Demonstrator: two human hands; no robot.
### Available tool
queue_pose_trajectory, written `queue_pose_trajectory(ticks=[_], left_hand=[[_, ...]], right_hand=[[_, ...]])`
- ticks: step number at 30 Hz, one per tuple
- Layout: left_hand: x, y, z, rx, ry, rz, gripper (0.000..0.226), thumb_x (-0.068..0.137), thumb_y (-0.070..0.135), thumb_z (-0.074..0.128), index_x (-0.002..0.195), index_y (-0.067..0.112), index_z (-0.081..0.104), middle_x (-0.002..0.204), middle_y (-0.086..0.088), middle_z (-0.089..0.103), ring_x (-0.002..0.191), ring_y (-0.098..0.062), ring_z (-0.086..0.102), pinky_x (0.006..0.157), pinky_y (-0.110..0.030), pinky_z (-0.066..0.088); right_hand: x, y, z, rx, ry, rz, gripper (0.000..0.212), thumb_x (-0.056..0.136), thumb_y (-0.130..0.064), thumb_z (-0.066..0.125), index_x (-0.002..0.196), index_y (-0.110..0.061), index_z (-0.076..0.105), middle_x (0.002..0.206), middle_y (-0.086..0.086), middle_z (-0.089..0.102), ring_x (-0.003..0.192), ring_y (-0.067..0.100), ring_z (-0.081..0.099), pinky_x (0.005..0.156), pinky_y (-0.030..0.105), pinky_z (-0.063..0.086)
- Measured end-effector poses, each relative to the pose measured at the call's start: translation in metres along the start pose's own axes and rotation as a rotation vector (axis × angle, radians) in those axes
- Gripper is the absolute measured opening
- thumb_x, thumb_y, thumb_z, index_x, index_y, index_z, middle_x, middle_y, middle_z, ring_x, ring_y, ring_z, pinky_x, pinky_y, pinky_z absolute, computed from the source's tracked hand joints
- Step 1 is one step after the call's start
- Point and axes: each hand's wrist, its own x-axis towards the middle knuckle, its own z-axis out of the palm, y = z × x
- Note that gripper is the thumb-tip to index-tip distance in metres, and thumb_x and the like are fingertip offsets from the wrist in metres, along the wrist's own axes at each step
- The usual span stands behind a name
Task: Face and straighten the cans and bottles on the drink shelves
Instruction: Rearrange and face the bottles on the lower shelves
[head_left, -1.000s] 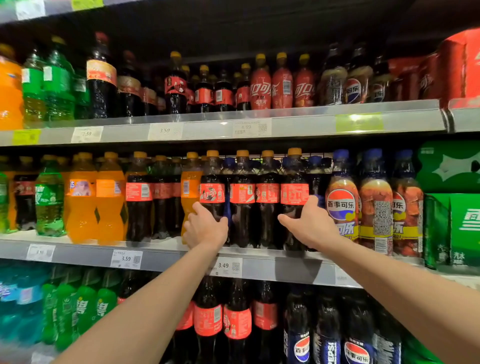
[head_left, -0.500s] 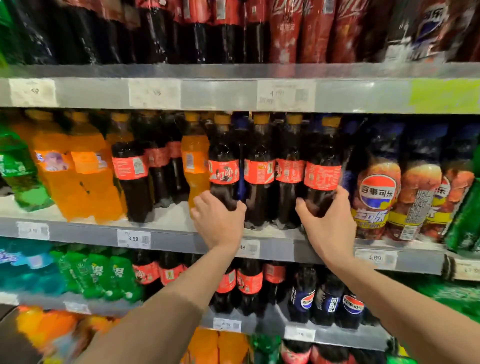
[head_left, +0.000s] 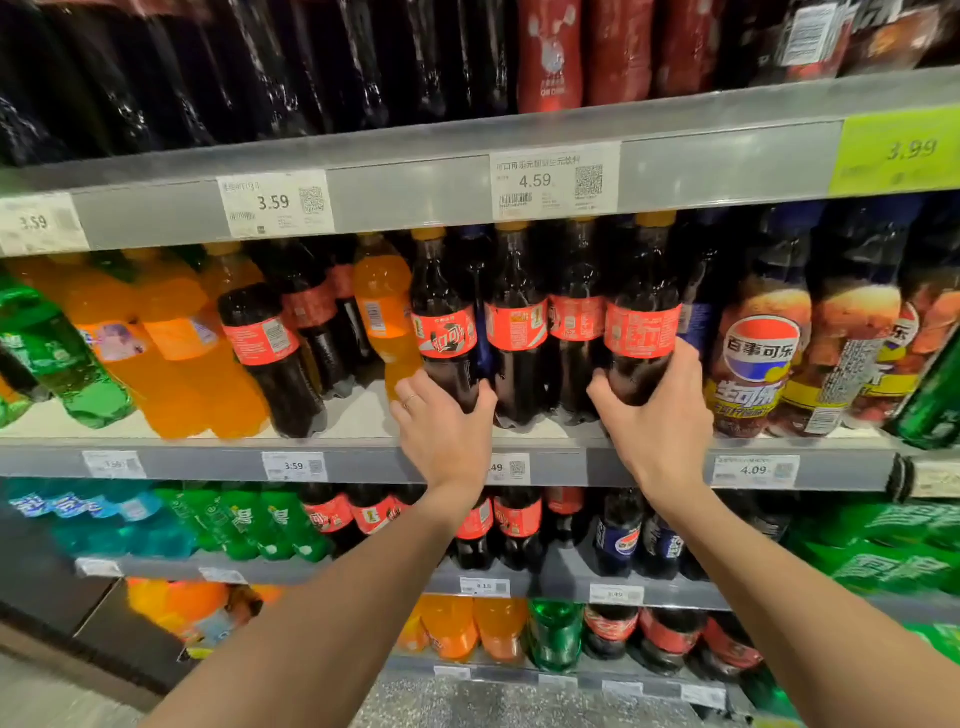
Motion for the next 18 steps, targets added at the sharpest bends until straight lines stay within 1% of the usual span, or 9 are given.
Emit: queue_pose_trajectory(ticks=[2, 5, 8, 10, 12, 15, 18], left_hand=[[0.001, -0.001, -0.002, -0.001, 0.003, 0.003, 0.063, 0.080, 0.051, 0.071, 0.118, 0.005, 0.050, 0.121, -0.012, 0.052, 0.116, -0.032, 0.048, 0.089, -0.041, 0.042], [0.004, -0.009, -0.001, -0.012, 0.023, 0.061, 0.062, 0.078, 0.054, 0.072, 0.114, 0.007, 0.051, 0.114, -0.009, 0.054, 0.110, -0.030, 0.051, 0.082, -0.042, 0.045], [0.007, -0.014, 0.005, -0.027, 0.063, 0.088, 0.063, 0.077, 0.052, 0.073, 0.114, 0.006, 0.053, 0.112, -0.011, 0.057, 0.108, -0.032, 0.053, 0.080, -0.043, 0.046], [0.005, -0.015, 0.006, -0.028, 0.056, 0.103, 0.064, 0.079, 0.052, 0.073, 0.117, 0.005, 0.054, 0.114, -0.012, 0.058, 0.108, -0.032, 0.053, 0.082, -0.041, 0.045], [0.004, -0.016, 0.006, -0.033, 0.023, 0.088, 0.062, 0.081, 0.053, 0.071, 0.119, 0.006, 0.055, 0.116, -0.012, 0.057, 0.109, -0.032, 0.052, 0.082, -0.040, 0.046], [0.004, -0.018, 0.005, -0.044, -0.006, 0.120, 0.060, 0.082, 0.052, 0.071, 0.117, 0.006, 0.056, 0.114, -0.012, 0.058, 0.104, -0.031, 0.053, 0.077, -0.040, 0.050], [0.007, -0.021, 0.005, -0.069, -0.039, 0.125, 0.060, 0.080, 0.052, 0.073, 0.116, 0.006, 0.056, 0.111, -0.011, 0.058, 0.101, -0.032, 0.054, 0.071, -0.040, 0.052]], right_hand=[[0.002, 0.001, -0.002, 0.008, -0.018, -0.025, 0.055, 0.078, -0.047, 0.075, 0.117, -0.024, 0.044, 0.107, -0.004, 0.055, 0.096, 0.021, 0.058, 0.081, 0.038, 0.046], [0.002, 0.004, 0.001, 0.007, 0.010, -0.042, 0.050, 0.077, -0.049, 0.075, 0.106, -0.029, 0.040, 0.099, -0.005, 0.056, 0.087, 0.020, 0.057, 0.076, 0.037, 0.044], [0.004, 0.007, 0.008, -0.013, 0.060, -0.063, 0.049, 0.075, -0.050, 0.075, 0.098, -0.030, 0.037, 0.093, -0.004, 0.056, 0.082, 0.021, 0.056, 0.074, 0.036, 0.043], [0.002, 0.008, 0.011, -0.027, 0.099, -0.068, 0.049, 0.075, -0.050, 0.075, 0.095, -0.030, 0.035, 0.089, -0.003, 0.057, 0.080, 0.023, 0.056, 0.073, 0.037, 0.043], [0.000, 0.005, 0.014, -0.051, 0.108, -0.074, 0.049, 0.076, -0.049, 0.076, 0.093, -0.029, 0.034, 0.088, -0.002, 0.057, 0.079, 0.024, 0.057, 0.073, 0.038, 0.044], [-0.004, -0.004, 0.014, -0.063, 0.103, -0.058, 0.049, 0.076, -0.047, 0.077, 0.093, -0.030, 0.034, 0.086, -0.003, 0.059, 0.079, 0.024, 0.058, 0.075, 0.041, 0.047], [-0.007, -0.005, 0.015, -0.056, 0.072, -0.053, 0.049, 0.077, -0.046, 0.079, 0.096, -0.031, 0.036, 0.088, -0.007, 0.061, 0.082, 0.021, 0.061, 0.075, 0.040, 0.049]])
